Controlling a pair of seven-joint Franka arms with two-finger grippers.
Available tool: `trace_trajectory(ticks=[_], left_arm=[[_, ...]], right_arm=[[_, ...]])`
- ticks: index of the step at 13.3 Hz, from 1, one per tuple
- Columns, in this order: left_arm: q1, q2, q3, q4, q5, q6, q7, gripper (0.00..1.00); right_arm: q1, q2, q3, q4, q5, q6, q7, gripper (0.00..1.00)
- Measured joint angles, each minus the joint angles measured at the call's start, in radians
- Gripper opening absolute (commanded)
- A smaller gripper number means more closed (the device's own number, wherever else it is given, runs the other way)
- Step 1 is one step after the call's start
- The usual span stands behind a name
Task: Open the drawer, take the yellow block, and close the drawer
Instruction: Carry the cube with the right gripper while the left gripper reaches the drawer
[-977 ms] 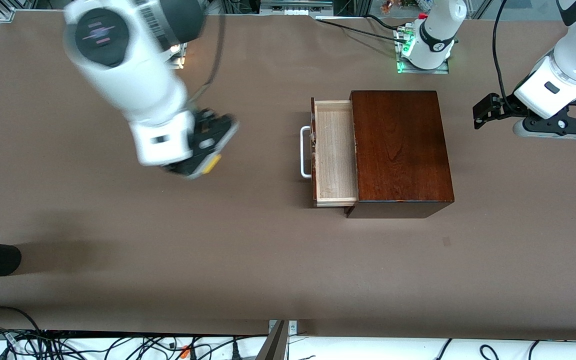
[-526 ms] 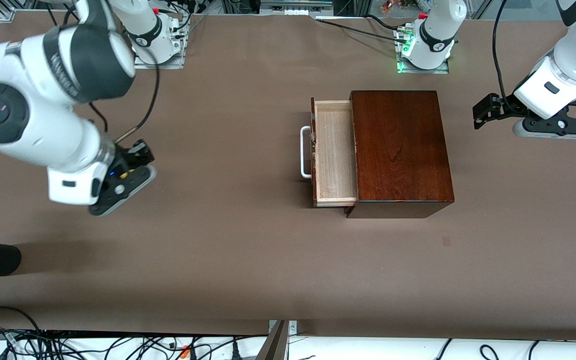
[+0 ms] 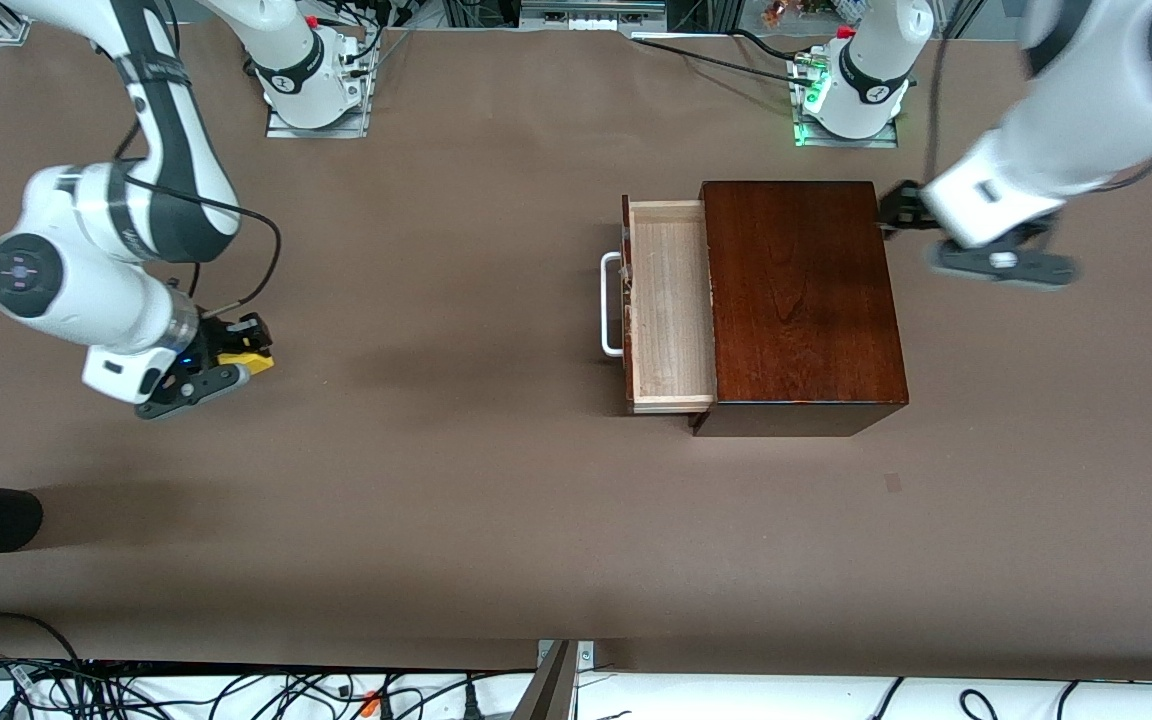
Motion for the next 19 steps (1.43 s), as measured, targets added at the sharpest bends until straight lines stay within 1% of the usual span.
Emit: trace_trajectory(ticks=[1,2,4,6,7,8,9,10,12,13,14,16,17,19], left_arm=[[-0.037,0.04,-0.024,0.023,-0.001,0.004,0.0,1.0],[-0.081,0.092,-0.039,0.068,-0.002,0.008,-0.001,1.0],[-0.165,0.207,-0.049,0.189,-0.002,0.012,0.024,1.0],[-0.233,0.302,-0.05,0.293,-0.002,0.023,0.107,1.0],[-0.263,0.339,-0.05,0.327,-0.002,0.04,0.165,1.0],[-0.292,0.368,-0.051,0.346,-0.002,0.067,0.234,0.95],[-0.32,0.391,-0.05,0.355,-0.002,0.107,0.3,0.76],[-0.345,0.414,-0.05,0.359,-0.002,0.155,0.359,0.62],[-0.386,0.464,-0.051,0.361,-0.002,0.243,0.492,0.44],[-0.406,0.49,-0.051,0.361,-0.002,0.289,0.568,0.4],[-0.427,0.516,-0.05,0.361,-0.002,0.335,0.635,0.33],[-0.467,0.563,-0.05,0.362,0.002,0.419,0.74,0.19],[-0.479,0.58,-0.049,0.362,0.011,0.447,0.796,0.16],[-0.485,0.596,-0.049,0.362,0.028,0.459,0.881,0.16]], right_arm=[[0.0,0.0,0.003,-0.045,0.0,0.038,0.04,0.01],[0.0,0.0,0.005,-0.088,0.0,0.089,0.069,0.01],[0.0,0.005,0.006,-0.195,0.001,0.243,0.107,0.01],[0.0,0.03,0.006,-0.278,0.003,0.372,0.154,0.01],[-0.001,0.052,0.006,-0.296,0.004,0.407,0.19,0.05],[-0.002,0.074,0.006,-0.3,0.005,0.424,0.226,0.17],[-0.003,0.09,0.006,-0.299,0.005,0.431,0.256,0.38],[-0.003,0.101,0.006,-0.299,0.006,0.437,0.272,0.99],[-0.006,0.104,0.005,-0.298,0.007,0.45,0.28,1.0],[-0.008,0.106,0.004,-0.298,0.007,0.452,0.28,1.0],[-0.009,0.102,0.003,-0.294,0.007,0.452,0.28,1.0],[-0.009,0.062,0.003,-0.264,0.007,0.441,0.279,1.0],[-0.009,0.02,0.003,-0.24,0.007,0.399,0.279,1.0],[-0.01,-0.085,0.003,-0.177,0.007,0.217,0.279,1.0]])
